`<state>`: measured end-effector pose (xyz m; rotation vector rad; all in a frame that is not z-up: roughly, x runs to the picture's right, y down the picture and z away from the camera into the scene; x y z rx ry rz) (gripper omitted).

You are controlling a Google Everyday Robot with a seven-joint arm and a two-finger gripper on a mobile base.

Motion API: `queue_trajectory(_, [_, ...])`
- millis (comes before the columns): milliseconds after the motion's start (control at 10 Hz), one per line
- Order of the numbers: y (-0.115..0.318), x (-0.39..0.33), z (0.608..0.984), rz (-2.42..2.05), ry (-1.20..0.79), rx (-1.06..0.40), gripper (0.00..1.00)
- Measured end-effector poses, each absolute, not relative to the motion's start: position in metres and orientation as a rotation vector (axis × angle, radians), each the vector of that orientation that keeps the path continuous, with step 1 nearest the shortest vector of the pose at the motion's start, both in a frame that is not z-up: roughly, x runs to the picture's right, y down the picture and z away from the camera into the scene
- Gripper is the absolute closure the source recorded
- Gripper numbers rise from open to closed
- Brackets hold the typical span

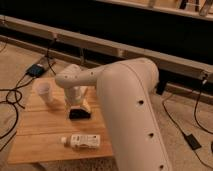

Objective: Push the eraser across the table

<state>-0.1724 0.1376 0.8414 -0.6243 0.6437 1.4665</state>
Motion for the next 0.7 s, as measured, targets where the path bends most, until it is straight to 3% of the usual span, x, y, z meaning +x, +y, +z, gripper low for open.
queue_trajectory(700, [0.130,-0.185,0.880,1.420,0.707,-0.603,0.20])
